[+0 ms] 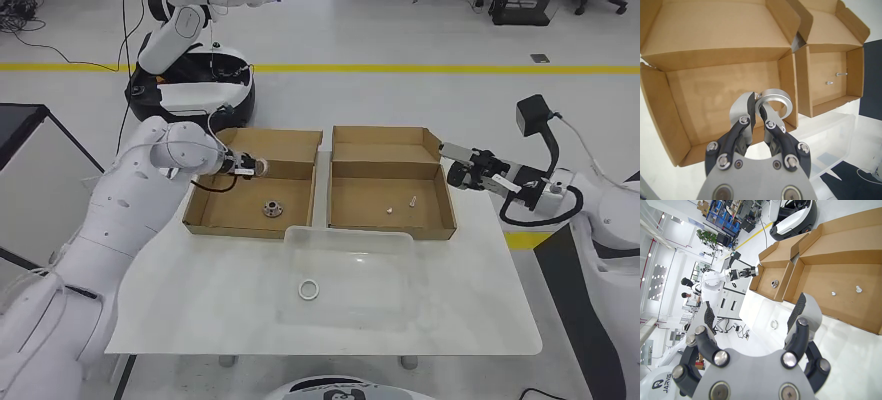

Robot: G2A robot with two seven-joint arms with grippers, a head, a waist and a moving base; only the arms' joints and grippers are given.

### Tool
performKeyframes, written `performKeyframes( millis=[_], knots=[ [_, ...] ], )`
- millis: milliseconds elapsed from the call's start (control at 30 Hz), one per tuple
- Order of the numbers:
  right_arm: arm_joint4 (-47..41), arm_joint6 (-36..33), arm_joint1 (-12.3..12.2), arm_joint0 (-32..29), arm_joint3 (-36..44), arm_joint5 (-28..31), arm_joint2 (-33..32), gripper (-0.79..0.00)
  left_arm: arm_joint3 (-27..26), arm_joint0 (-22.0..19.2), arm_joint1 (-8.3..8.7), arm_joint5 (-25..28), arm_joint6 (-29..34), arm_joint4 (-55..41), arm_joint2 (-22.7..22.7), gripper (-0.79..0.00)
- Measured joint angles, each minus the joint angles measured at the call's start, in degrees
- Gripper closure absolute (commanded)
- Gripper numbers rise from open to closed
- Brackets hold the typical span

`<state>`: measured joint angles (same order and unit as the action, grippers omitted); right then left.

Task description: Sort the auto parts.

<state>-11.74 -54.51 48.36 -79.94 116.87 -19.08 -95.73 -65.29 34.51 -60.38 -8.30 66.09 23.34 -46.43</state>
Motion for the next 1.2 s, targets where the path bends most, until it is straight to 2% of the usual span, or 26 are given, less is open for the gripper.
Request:
performKeyframes(
  millis=[267,633,1033,1200],
  knots=[
    [0.0,0.0,0.0,0.0,0.0,0.0,0.0,-0.785,8.9,-3.3,-2.09,5.4,0.4,4.7,4.9,0.0],
    [0.0,0.0,0.0,0.0,0.0,0.0,0.0,-0.785,17.8,-5.0,-5.37,9.5,0.8,5.7,9.6,0.0],
    [0.0,0.0,0.0,0.0,0.0,0.0,0.0,-0.785,24.3,-5.9,-8.11,12.0,-1.9,8.0,12.3,0.0],
    [0.0,0.0,0.0,0.0,0.0,0.0,0.0,-0.785,25.5,-6.1,-8.96,12.5,-1.8,8.5,12.9,0.0]
  ],
)
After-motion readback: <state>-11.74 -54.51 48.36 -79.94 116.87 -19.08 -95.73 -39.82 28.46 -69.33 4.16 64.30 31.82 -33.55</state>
